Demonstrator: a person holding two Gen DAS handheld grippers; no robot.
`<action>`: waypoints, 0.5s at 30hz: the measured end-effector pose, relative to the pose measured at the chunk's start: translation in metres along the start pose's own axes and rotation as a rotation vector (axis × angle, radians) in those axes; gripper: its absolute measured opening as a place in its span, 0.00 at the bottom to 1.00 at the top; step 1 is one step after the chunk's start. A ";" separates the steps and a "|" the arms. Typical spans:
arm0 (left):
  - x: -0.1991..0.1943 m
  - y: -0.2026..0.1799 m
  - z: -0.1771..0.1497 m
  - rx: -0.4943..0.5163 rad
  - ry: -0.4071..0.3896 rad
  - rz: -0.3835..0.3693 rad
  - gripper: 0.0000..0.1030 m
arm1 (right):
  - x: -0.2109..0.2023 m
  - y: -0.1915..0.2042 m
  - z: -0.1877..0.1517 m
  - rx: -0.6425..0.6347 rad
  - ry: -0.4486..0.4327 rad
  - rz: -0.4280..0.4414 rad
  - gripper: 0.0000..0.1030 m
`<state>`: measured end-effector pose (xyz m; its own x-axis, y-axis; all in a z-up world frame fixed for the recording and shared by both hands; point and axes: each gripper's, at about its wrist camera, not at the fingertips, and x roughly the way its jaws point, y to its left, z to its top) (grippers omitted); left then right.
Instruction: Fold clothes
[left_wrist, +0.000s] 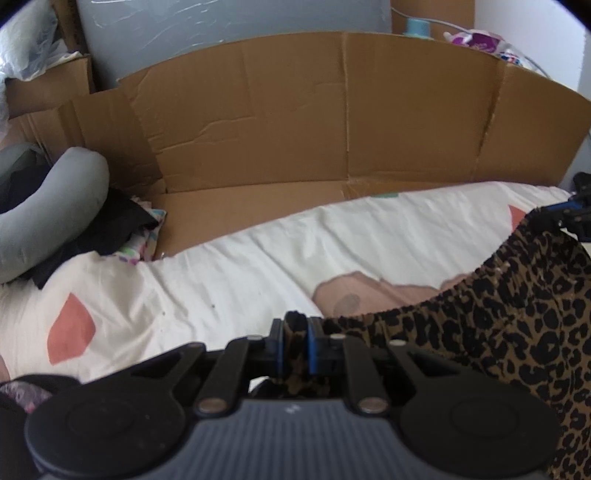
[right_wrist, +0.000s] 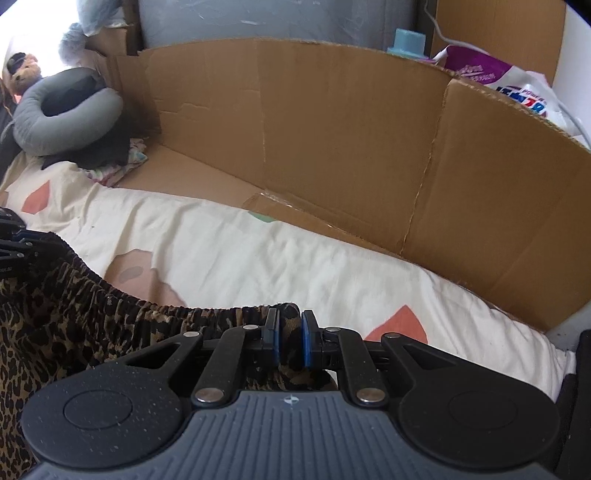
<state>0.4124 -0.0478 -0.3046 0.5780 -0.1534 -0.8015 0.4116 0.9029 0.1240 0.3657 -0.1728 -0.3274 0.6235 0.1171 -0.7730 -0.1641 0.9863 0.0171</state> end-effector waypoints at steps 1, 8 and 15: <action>0.004 0.000 0.003 0.002 0.003 0.003 0.13 | 0.004 -0.001 0.003 -0.004 0.006 -0.002 0.11; 0.026 0.001 0.020 0.008 0.014 0.018 0.12 | 0.030 -0.007 0.019 -0.024 0.044 -0.020 0.11; 0.055 0.001 0.029 -0.018 0.086 0.044 0.16 | 0.060 -0.014 0.035 -0.022 0.085 0.010 0.14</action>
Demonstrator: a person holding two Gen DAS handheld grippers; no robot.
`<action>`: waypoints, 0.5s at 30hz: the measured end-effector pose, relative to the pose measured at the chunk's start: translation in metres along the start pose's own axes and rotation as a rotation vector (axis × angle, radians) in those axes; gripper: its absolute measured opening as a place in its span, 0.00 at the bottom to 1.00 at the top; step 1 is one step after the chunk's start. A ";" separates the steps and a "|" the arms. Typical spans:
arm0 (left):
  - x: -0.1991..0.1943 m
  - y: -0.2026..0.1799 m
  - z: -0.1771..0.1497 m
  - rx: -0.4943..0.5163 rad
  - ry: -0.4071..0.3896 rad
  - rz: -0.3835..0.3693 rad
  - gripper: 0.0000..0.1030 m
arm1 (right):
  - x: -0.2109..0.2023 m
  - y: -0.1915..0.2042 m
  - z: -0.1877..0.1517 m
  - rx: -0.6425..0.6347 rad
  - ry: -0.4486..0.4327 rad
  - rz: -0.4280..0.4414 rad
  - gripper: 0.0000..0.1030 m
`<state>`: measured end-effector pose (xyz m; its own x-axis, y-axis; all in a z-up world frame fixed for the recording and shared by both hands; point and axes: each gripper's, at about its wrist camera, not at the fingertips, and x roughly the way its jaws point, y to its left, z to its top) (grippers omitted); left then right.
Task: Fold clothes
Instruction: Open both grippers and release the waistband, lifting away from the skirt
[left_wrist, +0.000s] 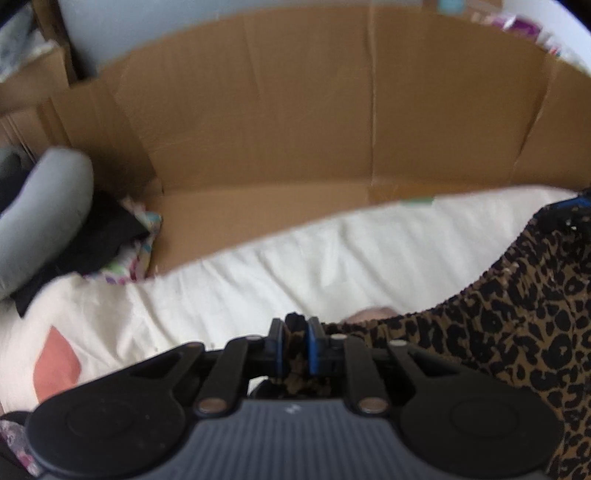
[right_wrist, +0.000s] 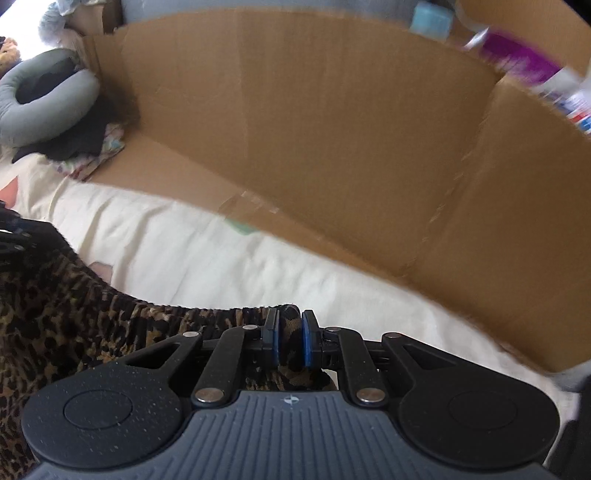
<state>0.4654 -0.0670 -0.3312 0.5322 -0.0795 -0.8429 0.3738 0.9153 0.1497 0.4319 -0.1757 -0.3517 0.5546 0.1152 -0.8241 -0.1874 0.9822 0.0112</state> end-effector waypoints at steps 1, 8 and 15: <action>0.003 0.001 0.000 -0.005 0.016 -0.002 0.20 | 0.000 -0.005 -0.001 0.024 0.000 0.017 0.18; -0.021 0.022 -0.007 -0.017 -0.021 -0.046 0.42 | -0.007 -0.037 -0.015 0.156 0.012 0.096 0.53; -0.018 0.034 -0.037 -0.040 0.029 -0.043 0.47 | -0.007 -0.048 -0.047 0.138 0.104 0.086 0.54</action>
<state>0.4409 -0.0199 -0.3304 0.4937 -0.1085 -0.8628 0.3650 0.9264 0.0924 0.3989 -0.2303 -0.3725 0.4533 0.1910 -0.8707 -0.1140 0.9812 0.1559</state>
